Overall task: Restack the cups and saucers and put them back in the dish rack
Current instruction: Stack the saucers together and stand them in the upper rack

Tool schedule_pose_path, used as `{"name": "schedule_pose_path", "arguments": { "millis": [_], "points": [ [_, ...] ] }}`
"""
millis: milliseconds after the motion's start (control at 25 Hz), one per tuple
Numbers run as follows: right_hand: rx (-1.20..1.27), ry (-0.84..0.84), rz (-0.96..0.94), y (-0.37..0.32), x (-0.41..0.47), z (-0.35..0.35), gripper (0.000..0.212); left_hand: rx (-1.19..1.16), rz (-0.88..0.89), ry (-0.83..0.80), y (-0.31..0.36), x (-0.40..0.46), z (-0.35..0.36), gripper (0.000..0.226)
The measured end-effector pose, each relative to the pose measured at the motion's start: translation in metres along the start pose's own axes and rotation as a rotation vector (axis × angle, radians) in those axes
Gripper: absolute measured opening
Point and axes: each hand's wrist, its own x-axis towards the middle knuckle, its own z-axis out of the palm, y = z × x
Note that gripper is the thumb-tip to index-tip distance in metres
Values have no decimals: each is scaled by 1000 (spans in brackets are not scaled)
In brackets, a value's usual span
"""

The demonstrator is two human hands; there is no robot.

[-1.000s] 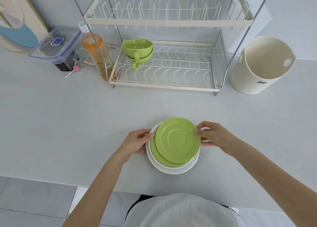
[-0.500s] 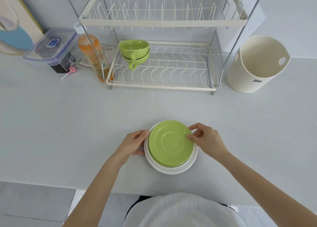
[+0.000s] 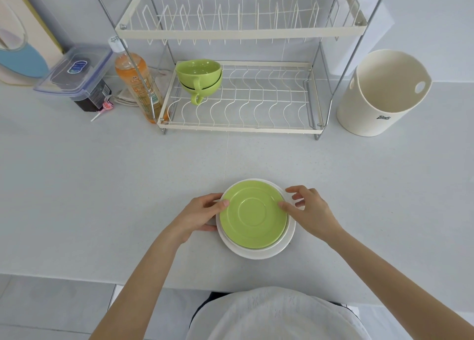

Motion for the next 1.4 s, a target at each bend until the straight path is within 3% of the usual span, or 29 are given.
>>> {"name": "schedule_pose_path", "arguments": {
  "millis": [200, 480, 920, 1400],
  "points": [
    [175, -180, 203, 4, -6, -2, 49, 9, -25, -6, -3, -2, -1, 39],
    [324, -203, 262, 4, -5, 0, 43, -78, -58, -12, -6, -3, 0, 21],
    [350, -129, 193, -2, -9, -11, 29, -82, -15, 53, 3, -8, 7, 25],
    [245, -68, 22, -73, -15, -85, 32, -101, 191, 79, 91, -41, -6, 17]
  ]
}}
